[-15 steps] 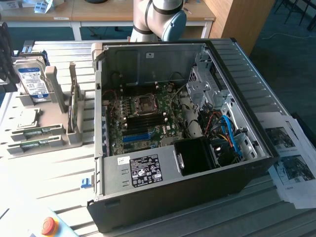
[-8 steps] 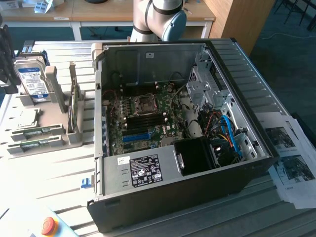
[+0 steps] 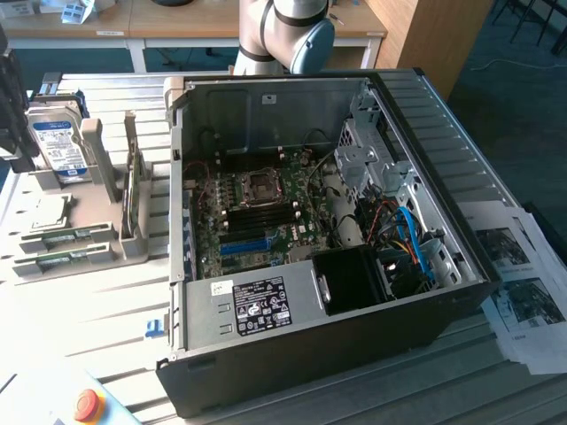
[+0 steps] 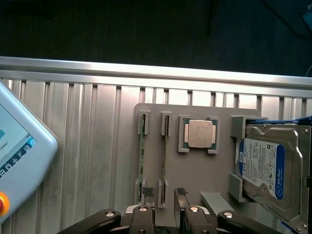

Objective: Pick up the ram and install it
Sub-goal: 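Pick up the ram and move it above insertion slot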

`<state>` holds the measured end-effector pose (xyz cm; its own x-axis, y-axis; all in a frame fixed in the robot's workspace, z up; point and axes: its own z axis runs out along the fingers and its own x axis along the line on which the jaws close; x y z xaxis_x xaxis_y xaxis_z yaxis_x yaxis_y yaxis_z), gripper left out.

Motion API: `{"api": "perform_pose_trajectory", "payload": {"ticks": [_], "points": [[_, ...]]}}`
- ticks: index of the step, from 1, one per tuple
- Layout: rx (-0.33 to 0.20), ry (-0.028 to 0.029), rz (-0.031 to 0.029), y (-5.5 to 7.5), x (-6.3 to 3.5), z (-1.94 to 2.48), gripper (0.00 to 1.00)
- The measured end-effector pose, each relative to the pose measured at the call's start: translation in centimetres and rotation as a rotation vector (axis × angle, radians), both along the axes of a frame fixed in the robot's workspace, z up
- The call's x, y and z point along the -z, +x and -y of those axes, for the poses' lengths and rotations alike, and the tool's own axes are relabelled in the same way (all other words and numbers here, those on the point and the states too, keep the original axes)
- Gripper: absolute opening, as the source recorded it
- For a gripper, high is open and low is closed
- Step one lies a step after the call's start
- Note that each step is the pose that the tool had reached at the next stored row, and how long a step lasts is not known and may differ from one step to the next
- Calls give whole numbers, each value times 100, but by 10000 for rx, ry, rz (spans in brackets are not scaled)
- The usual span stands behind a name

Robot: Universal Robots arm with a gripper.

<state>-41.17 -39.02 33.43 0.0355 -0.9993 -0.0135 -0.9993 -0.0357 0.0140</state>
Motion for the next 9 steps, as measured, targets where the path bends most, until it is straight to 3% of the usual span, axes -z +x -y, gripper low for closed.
{"api": "perform_pose_trajectory", "payload": {"ticks": [9], "points": [[0, 0, 0, 0, 64, 0, 29]]}}
